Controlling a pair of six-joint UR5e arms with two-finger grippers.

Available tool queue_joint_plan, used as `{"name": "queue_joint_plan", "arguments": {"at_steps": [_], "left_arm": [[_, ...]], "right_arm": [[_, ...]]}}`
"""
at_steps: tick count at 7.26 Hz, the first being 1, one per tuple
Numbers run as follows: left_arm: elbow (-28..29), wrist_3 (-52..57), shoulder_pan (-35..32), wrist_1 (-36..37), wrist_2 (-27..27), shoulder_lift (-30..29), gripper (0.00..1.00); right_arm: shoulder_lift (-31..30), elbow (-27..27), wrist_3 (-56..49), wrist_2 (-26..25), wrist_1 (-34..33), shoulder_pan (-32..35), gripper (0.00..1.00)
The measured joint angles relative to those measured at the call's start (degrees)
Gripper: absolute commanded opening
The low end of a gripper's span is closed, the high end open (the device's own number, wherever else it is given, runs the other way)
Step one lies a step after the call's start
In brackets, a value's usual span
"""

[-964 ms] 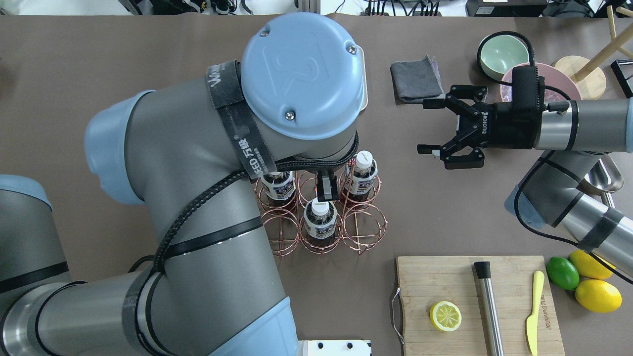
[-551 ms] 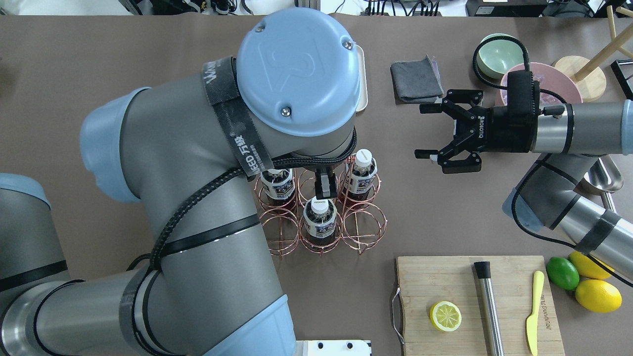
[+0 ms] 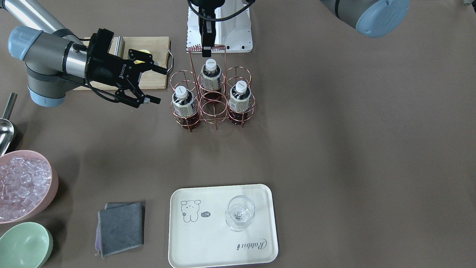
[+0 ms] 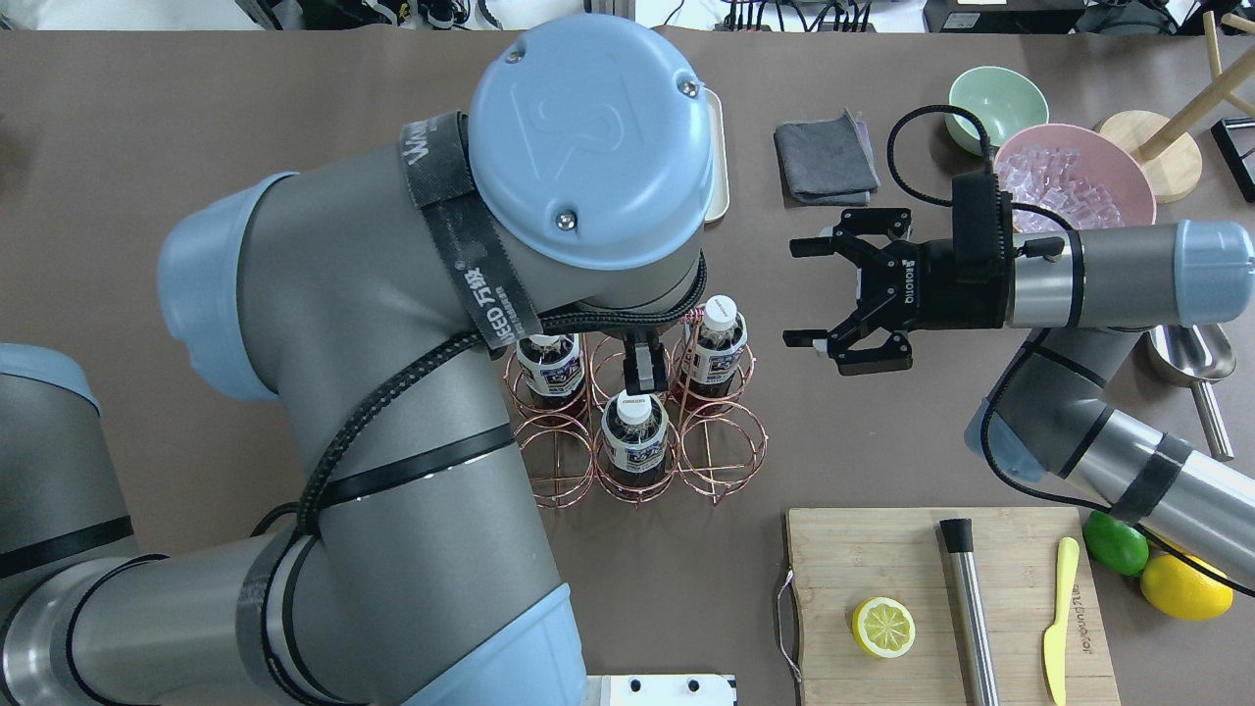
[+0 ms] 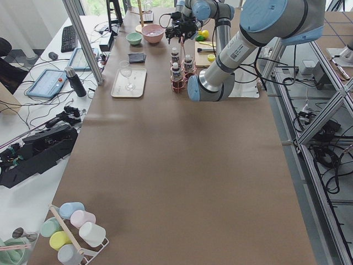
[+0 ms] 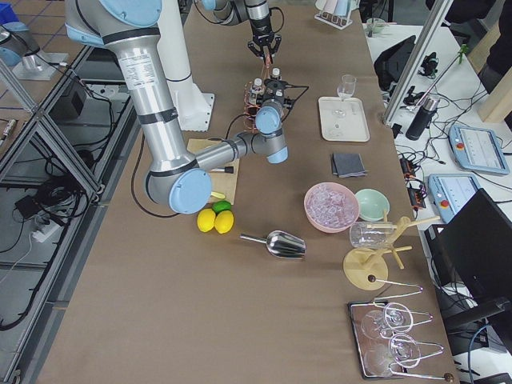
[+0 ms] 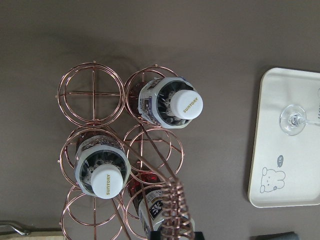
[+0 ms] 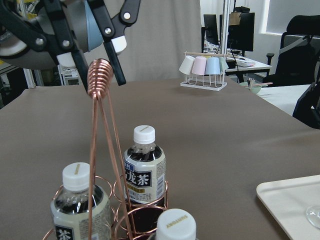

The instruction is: Take tea from basket to plate

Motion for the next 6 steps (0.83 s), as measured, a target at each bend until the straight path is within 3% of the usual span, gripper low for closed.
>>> {"name": "queue_joint_plan", "arguments": {"at_steps": [3,5,6], "left_arm": [[-0.23,-0.01,0.08,0.12,0.0,-0.04,0.0],[-0.31,0.04,0.05,0.31,-0.03,-0.04,0.0],[-0.33,0.07,0.02,0.35,-0.01,-0.05,0.0]], "right_arm": [[1.43,-0.91,-1.61,-0.31,-0.77,-1.57,0.97],[2.49,-1.37,-3.27,-1.22,-1.62,-2.64,0.8],[2.87,-1.6,-3.97,-1.6,-1.93,-3.07,0.65]]}}
